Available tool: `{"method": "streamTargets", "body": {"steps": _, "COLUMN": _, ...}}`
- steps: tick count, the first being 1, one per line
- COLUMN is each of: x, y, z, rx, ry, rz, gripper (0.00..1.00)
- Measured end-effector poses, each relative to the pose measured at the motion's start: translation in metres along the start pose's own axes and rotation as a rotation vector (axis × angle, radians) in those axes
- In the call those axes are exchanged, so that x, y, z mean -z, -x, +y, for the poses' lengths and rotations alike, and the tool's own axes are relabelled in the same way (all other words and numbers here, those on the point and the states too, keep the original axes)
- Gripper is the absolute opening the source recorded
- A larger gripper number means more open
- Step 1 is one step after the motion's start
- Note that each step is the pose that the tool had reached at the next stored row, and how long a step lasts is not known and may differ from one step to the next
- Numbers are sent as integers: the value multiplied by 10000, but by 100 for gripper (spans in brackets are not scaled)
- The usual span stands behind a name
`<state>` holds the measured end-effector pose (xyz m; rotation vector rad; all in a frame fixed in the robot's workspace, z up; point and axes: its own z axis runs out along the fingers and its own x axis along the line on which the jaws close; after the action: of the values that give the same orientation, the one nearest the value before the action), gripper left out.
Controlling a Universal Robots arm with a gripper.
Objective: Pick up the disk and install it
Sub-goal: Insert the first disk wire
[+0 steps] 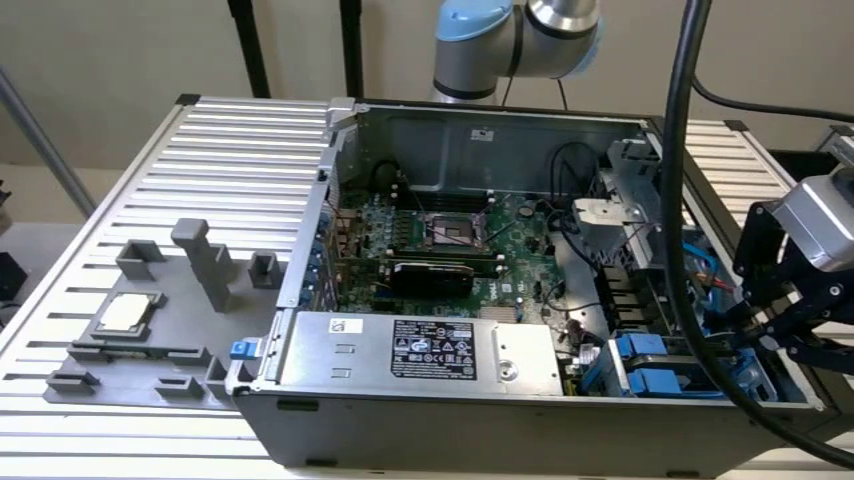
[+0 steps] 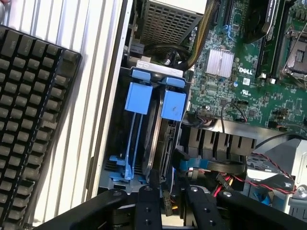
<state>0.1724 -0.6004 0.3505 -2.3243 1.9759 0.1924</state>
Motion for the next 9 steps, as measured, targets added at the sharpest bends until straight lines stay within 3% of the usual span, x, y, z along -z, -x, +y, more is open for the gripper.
{"method": "streamTargets", "body": {"steps": 8, "x": -4, "y": -3, "z": -15, "rx": 0, "ry": 2, "rz": 5, "gripper": 100}}
{"method": "streamTargets", "body": {"steps": 9, "x": -6, "y": -3, "z": -15, "rx": -1, "ry": 2, "rz": 4, "gripper": 0}}
